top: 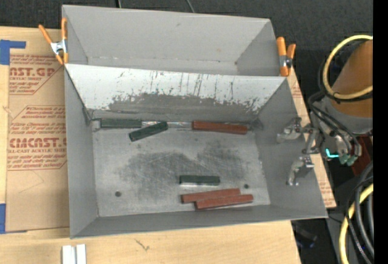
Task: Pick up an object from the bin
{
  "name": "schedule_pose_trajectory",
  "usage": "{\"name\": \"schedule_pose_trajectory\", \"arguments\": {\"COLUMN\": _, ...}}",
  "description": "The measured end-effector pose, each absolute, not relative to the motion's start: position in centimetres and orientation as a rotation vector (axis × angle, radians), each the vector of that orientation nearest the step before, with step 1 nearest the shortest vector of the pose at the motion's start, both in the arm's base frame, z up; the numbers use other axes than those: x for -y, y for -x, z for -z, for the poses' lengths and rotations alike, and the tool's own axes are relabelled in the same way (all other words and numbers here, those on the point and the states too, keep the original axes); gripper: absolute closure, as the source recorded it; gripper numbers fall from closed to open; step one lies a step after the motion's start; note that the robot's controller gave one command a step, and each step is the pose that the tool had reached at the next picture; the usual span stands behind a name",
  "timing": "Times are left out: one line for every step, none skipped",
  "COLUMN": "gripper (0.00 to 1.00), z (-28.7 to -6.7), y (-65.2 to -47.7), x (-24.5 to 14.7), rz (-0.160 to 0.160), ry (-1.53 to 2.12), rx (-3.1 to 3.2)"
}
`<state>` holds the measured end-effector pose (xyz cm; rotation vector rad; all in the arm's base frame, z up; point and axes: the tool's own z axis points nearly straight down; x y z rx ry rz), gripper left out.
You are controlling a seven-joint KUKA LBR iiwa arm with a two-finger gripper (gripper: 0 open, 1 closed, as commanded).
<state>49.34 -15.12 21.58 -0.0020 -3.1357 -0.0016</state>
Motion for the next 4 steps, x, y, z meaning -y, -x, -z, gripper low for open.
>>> {"name": "schedule_pose_trajectory", "arguments": {"gripper": 0.0, "z": -21.9, "y": -49.5, "x": 15.1, "rz": -0.001, "ry": -0.001, "rx": 3.143}}
{"name": "schedule_pose_trajectory", "arguments": {"gripper": 0.0, "z": -16.2, "y": -50.8, "x": 12.1, "rz": -0.003, "ry": 0.015, "rx": 3.149}}
{"name": "schedule_pose_trajectory", "arguments": {"gripper": 1.0, "z": -10.5, "y": -48.0, "x": 8.7, "rz": 0.001, "ry": -0.269, "rx": 3.129}}
{"name": "schedule_pose_trajectory", "arguments": {"gripper": 0.0, "z": -10.5, "y": -48.0, "x": 8.6, "rz": 0.0, "ry": -0.269, "rx": 3.129}}
